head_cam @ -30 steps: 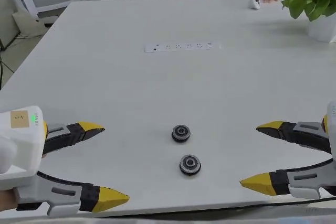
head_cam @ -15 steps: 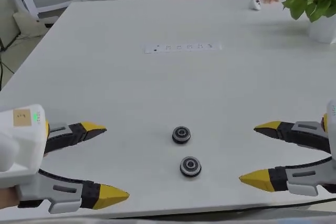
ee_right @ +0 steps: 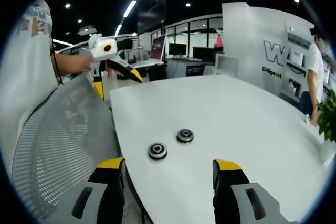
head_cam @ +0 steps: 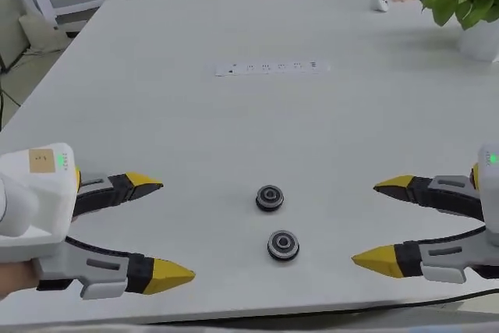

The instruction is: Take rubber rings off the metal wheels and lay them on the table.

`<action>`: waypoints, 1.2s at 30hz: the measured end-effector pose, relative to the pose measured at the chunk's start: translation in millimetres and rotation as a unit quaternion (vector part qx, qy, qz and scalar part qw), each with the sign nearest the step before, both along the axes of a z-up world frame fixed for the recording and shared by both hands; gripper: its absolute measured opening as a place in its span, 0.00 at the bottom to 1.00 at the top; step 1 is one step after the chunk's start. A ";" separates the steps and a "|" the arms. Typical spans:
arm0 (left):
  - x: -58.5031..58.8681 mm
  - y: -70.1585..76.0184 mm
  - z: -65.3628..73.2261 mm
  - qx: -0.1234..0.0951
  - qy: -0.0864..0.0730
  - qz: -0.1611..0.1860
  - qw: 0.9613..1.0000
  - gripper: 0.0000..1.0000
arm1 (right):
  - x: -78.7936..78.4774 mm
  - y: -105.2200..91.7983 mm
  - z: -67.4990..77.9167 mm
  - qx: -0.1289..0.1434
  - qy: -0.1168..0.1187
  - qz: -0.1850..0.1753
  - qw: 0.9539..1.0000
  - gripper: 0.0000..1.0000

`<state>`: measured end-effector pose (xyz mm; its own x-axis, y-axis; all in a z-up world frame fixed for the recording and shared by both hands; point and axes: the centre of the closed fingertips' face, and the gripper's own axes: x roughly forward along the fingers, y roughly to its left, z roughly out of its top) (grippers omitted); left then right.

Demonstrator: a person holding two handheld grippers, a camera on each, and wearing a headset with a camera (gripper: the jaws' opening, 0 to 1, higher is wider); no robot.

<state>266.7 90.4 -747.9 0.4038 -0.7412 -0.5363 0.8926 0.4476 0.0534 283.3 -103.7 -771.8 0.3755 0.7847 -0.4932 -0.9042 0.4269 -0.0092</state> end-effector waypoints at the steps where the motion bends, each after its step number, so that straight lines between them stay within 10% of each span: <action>1: 0.6 -0.9 -0.1 0.000 0.000 -0.001 1.000 0.77 | 0.8 0.2 -0.4 0.000 0.001 0.000 1.000 0.66; 36: 32.4 -34.2 -9.4 0.017 0.005 -0.052 0.999 0.64 | 24.7 18.9 -9.9 -0.015 -0.003 0.034 0.999 0.54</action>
